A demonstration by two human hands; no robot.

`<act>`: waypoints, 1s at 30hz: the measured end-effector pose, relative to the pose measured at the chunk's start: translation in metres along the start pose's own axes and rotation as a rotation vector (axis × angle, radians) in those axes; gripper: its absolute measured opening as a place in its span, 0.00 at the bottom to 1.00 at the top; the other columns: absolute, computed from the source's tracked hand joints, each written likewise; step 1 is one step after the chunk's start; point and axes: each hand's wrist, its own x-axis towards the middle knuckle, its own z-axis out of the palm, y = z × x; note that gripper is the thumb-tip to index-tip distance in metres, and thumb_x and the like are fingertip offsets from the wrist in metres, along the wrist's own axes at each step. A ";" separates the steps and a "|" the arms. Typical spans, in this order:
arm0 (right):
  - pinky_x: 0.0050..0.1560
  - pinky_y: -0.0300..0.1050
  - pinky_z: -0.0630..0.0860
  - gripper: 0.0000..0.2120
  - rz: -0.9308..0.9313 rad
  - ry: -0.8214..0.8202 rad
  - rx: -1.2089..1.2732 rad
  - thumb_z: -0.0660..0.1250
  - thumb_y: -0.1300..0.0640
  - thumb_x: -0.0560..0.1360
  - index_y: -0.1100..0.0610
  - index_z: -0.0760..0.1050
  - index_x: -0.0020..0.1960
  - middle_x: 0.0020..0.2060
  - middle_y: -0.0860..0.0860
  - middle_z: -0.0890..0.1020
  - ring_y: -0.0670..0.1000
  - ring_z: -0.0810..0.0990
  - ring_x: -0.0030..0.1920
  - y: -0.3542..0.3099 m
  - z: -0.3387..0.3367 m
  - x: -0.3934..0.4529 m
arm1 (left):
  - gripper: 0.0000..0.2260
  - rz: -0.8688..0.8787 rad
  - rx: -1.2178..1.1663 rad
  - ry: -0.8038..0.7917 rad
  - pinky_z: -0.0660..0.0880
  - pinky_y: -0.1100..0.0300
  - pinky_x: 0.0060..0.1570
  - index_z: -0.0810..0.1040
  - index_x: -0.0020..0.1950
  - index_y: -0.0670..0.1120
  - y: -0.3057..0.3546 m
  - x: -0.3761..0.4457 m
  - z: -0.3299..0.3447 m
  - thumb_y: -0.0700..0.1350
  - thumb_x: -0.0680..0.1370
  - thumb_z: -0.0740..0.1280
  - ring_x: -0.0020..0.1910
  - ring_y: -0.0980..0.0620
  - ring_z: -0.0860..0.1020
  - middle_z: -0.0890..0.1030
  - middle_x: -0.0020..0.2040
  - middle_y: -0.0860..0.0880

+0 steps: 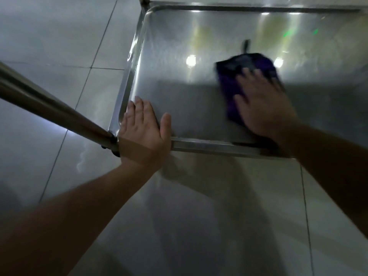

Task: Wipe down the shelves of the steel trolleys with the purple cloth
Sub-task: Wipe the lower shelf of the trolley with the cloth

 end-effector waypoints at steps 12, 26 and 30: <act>0.81 0.60 0.48 0.32 -0.087 -0.092 0.074 0.50 0.42 0.83 0.55 0.54 0.83 0.83 0.55 0.54 0.58 0.50 0.83 -0.134 0.009 0.044 | 0.39 -0.008 0.068 0.013 0.38 0.54 0.79 0.48 0.87 0.42 -0.003 0.008 0.003 0.67 0.84 0.35 0.86 0.46 0.45 0.49 0.87 0.43; 0.81 0.56 0.52 0.35 -0.647 -0.204 0.031 0.69 0.55 0.79 0.54 0.59 0.83 0.82 0.53 0.61 0.55 0.56 0.82 -0.024 -0.009 -0.075 | 0.39 -0.014 0.028 -0.076 0.43 0.48 0.82 0.46 0.87 0.44 0.000 0.008 -0.005 0.68 0.83 0.37 0.86 0.45 0.44 0.47 0.87 0.44; 0.78 0.58 0.58 0.36 -0.631 -0.169 -0.078 0.67 0.64 0.76 0.58 0.60 0.82 0.80 0.57 0.65 0.59 0.62 0.80 0.000 -0.011 -0.108 | 0.40 -0.016 0.043 -0.086 0.48 0.44 0.83 0.49 0.87 0.43 0.003 0.008 -0.012 0.69 0.83 0.39 0.86 0.43 0.47 0.50 0.87 0.42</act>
